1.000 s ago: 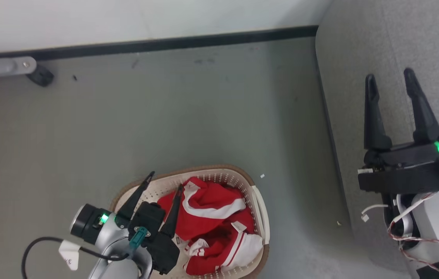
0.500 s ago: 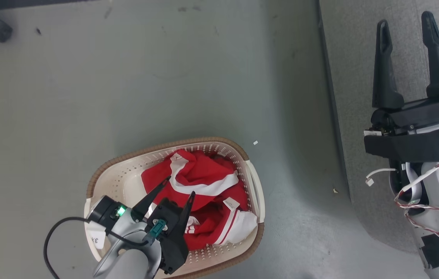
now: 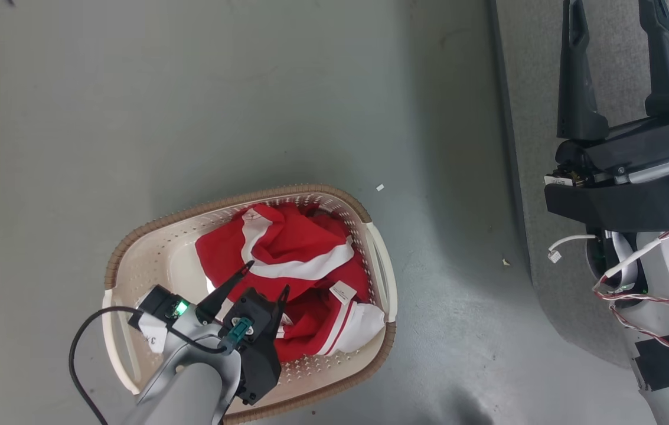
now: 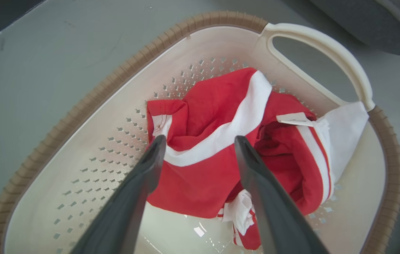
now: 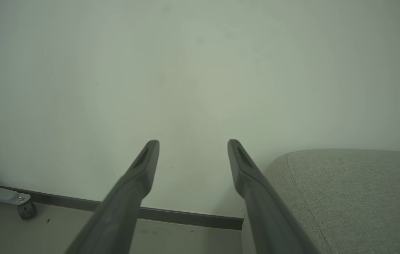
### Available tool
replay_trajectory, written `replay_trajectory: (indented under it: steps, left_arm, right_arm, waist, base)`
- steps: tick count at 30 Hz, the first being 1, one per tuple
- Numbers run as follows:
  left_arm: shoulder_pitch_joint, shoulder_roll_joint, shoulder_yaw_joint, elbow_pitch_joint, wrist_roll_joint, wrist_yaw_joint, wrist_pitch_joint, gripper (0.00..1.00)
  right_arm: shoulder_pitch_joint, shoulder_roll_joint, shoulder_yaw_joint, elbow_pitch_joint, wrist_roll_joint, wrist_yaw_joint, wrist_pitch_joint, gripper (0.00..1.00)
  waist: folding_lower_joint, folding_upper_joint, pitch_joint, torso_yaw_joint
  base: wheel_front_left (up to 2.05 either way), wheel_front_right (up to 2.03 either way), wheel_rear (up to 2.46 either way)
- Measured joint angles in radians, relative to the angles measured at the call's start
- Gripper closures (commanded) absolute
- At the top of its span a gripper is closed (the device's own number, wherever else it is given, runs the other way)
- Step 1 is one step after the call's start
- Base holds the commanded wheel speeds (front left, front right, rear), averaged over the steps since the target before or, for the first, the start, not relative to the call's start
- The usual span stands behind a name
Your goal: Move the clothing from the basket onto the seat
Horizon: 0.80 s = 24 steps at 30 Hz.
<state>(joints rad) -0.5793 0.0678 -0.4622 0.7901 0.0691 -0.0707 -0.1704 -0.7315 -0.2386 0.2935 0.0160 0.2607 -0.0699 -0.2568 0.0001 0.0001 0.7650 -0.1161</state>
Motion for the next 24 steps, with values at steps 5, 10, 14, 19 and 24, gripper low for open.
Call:
replay_trajectory:
  steps: [5,10,14,19,24]
  left_arm:
    - [-0.035,-0.003,0.003,0.039,0.0,0.0,-0.009,0.0]
    - [-0.067,-0.003,0.005,0.077,0.0,0.0,-0.012,0.0]
    - [-0.077,-0.005,0.002,0.109,0.0,0.0,-0.017,0.0]
    - [-0.094,-0.005,0.0,0.144,0.0,0.0,-0.023,0.0]
    - [-0.114,-0.007,0.003,0.175,0.0,0.002,-0.031,0.0]
  right_arm:
    - [-0.017,0.003,0.009,-0.011,-0.011,0.006,0.0,0.0]
    - [-0.05,0.014,0.019,-0.016,-0.015,0.006,0.0,0.0]
    - [-0.063,0.019,0.026,-0.015,-0.023,0.008,0.0,0.0]
    - [-0.068,0.02,0.03,-0.014,-0.024,0.009,0.0,0.0]
    - [-0.081,0.024,0.034,-0.014,-0.026,0.01,0.0,0.0]
  waist:
    - [0.0,0.0,0.026,-0.012]
    - [-0.0001,0.0,0.054,-0.024]
    - [0.0,0.0,0.072,-0.032]
    - [-0.0001,0.0,0.082,-0.035]
    - [0.0,-0.0001,0.089,-0.039]
  base:
    - [0.0,0.0,0.0]
    - [0.0,0.0,0.0]
    - [0.0,0.0,0.0]
    - [0.0,0.0,0.0]
    - [0.0,0.0,0.0]
